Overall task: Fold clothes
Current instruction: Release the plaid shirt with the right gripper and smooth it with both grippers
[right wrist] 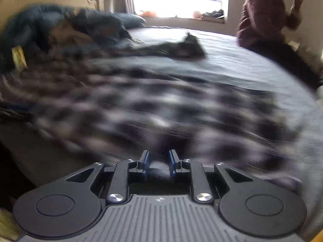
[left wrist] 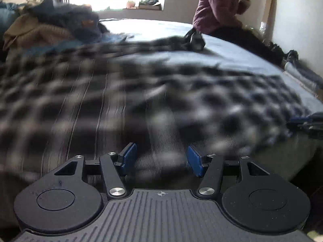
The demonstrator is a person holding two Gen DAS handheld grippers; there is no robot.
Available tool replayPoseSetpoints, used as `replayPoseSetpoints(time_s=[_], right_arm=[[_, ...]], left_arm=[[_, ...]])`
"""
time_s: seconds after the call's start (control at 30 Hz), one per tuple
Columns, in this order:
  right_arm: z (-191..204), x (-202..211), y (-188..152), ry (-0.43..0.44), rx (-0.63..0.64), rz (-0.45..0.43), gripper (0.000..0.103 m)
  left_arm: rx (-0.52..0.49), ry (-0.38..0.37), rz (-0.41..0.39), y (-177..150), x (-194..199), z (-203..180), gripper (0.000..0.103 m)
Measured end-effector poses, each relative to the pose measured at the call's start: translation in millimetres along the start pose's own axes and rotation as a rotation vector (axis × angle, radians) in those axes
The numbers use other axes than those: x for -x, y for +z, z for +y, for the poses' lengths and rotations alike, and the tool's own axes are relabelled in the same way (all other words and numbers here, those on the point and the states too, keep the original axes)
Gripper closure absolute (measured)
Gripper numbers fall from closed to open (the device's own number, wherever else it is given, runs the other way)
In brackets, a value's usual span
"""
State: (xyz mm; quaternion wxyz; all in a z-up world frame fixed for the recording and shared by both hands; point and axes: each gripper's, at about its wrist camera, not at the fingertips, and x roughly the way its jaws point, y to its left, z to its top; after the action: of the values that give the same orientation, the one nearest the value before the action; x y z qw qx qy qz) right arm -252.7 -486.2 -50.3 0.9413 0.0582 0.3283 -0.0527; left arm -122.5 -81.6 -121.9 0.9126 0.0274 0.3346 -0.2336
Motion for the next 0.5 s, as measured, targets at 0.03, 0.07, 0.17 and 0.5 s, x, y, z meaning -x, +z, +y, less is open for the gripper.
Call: replayPoseSetpoints(time_s=[0.03, 0.07, 0.17, 0.5], right_arm=[[-3.6, 3.6, -3.7, -0.028, -0.005, 0.014, 0.083], [-7.2, 7.1, -7.3, -0.057, -0.011, 0.028, 0.083], [-18.0, 17.9, -18.3, -0.142, -0.027, 0.071, 0.078], [162.7, -36.1, 29.7, 0.271, 0.23, -0.138, 0.079]], left_arm=[[0.005, -0.006, -0.015, -4.6, 3.7, 2.5, 0.046], [0.01, -0.011, -0.02, -7.0, 6.2, 5.1, 0.046], [0.052, -0.035, -0.021, -13.4, 13.0, 15.2, 0.046], [0.186, -0.066, -0.074, -16.7, 38.7, 34.5, 0.046]])
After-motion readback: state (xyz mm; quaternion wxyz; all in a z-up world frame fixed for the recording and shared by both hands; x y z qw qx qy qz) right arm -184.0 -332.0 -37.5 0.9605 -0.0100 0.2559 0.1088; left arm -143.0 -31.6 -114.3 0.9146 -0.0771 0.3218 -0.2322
